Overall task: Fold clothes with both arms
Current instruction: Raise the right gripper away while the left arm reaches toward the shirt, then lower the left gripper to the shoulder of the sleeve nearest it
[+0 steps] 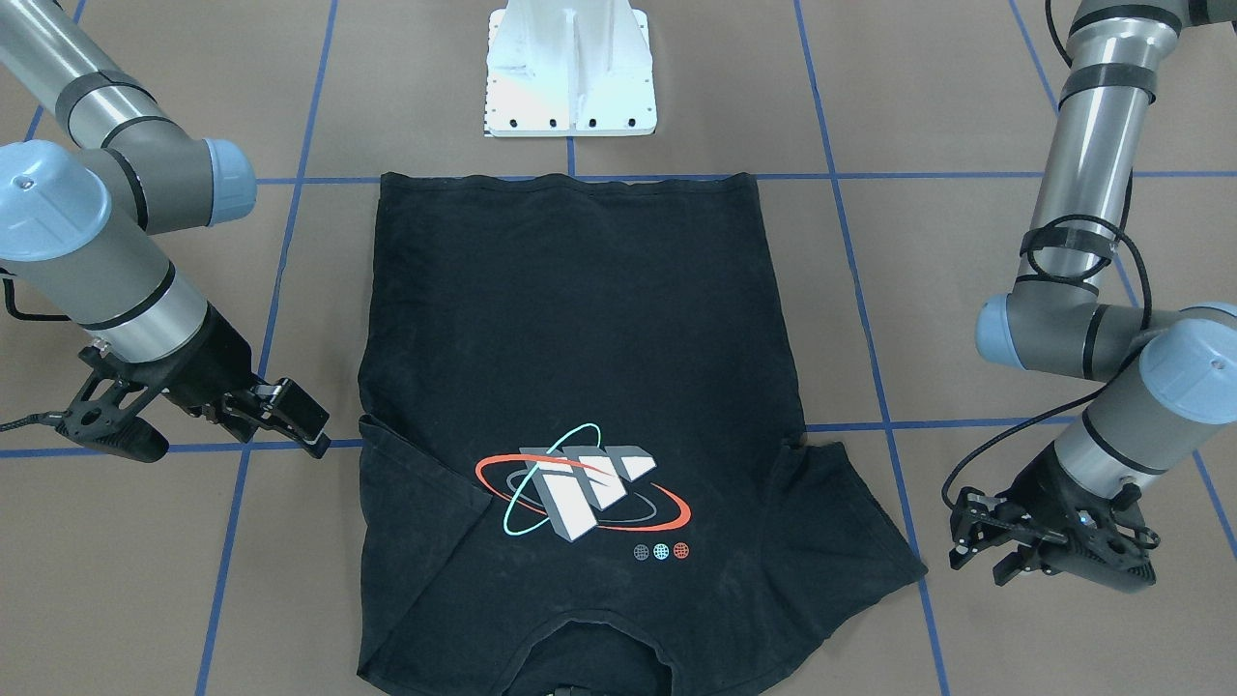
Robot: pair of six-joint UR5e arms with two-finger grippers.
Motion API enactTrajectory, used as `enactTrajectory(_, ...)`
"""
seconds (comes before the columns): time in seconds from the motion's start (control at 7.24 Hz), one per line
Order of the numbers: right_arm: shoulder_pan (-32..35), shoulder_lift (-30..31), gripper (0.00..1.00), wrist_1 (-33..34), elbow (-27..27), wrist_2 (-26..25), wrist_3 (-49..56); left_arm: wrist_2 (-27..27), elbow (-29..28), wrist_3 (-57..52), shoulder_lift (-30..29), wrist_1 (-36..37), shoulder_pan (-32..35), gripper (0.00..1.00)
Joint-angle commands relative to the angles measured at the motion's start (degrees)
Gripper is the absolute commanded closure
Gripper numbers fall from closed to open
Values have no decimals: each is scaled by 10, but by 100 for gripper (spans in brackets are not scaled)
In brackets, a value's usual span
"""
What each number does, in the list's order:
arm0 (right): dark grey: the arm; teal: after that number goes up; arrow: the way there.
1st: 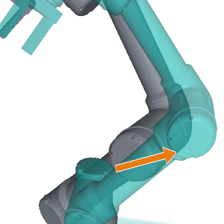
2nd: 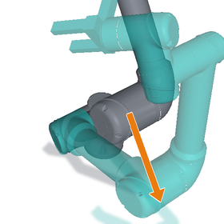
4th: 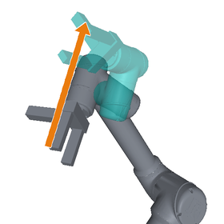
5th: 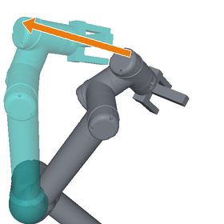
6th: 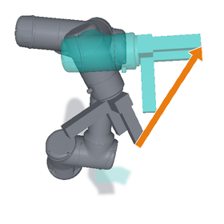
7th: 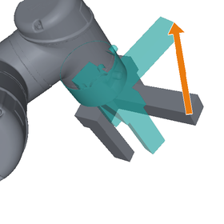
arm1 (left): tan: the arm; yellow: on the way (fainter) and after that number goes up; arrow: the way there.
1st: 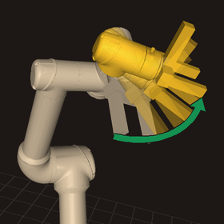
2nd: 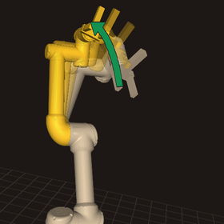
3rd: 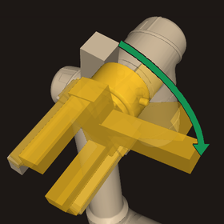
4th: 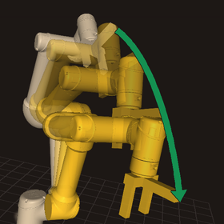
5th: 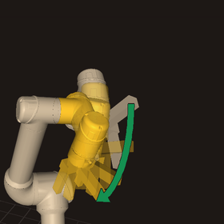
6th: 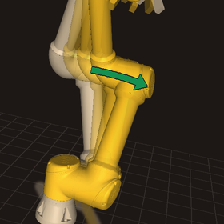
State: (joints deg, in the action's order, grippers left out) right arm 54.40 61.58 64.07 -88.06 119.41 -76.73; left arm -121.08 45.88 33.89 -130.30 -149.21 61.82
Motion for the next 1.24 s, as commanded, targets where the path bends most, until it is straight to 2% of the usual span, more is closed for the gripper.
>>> enactTrajectory(0.0,-2,1,0,0,1,-6,-1,-18,-50,7,-28,-13,0,45)
enactTrajectory(0.14,-2,0,0,0,1,-5,-1,-36,-54,8,-26,-34,1,45)
enactTrajectory(0.41,-3,-1,0,0,6,-5,0,-35,-81,10,-22,-92,-6,45)
enactTrajectory(1.11,-3,-2,0,0,6,-6,0,-31,-126,15,-51,-92,-21,50)
